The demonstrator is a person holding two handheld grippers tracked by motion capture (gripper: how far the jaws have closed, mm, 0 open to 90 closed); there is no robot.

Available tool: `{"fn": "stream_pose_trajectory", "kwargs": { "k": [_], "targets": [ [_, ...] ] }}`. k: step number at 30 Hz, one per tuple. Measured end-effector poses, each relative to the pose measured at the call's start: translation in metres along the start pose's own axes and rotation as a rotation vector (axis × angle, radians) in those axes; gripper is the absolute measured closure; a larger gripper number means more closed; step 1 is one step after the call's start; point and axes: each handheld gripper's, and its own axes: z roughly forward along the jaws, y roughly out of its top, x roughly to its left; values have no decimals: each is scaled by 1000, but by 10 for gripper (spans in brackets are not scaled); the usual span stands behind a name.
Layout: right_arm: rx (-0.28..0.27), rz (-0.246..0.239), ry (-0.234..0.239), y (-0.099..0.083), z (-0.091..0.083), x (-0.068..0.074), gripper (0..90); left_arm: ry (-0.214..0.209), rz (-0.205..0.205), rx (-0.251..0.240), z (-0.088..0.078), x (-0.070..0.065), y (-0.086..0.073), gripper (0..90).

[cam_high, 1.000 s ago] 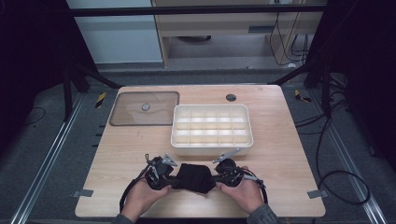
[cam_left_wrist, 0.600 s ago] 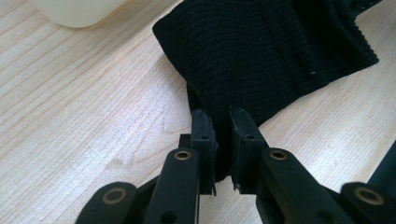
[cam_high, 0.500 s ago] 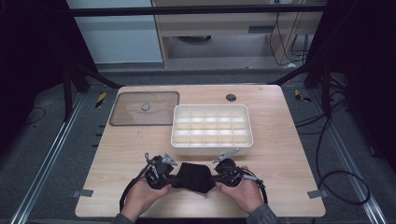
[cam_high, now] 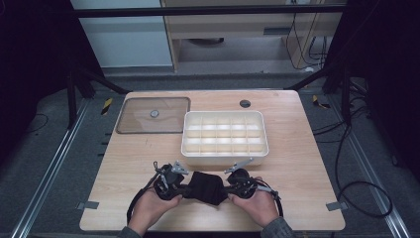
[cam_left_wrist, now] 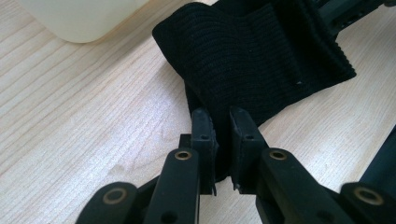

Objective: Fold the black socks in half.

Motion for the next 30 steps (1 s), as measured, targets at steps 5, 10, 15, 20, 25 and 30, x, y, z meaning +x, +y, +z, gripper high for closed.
{"fn": "stream_pose_trajectory", "kwargs": {
  "k": [5, 10, 15, 20, 25, 30],
  "targets": [
    [0, 3, 0, 0, 0, 0, 832, 0, 8, -2, -1, 0, 0, 816],
    [-4, -1, 1, 0, 1, 1, 833, 2, 12, -9, -3, -2, 2, 816],
    [-2, -1, 1, 2, 1, 2, 833, 0, 19, -16, -5, -3, 4, 816],
    [-7, -9, 4, 4, 3, 3, 833, -5, 28, -17, -7, -4, 6, 816],
    [1, -14, 9, 8, 5, 5, 833, -5, 31, -19, -8, -5, 9, 817],
    [-8, -15, 7, 9, 5, 7, 833, -5, 41, -24, -12, -8, 12, 817]
  ]
}}
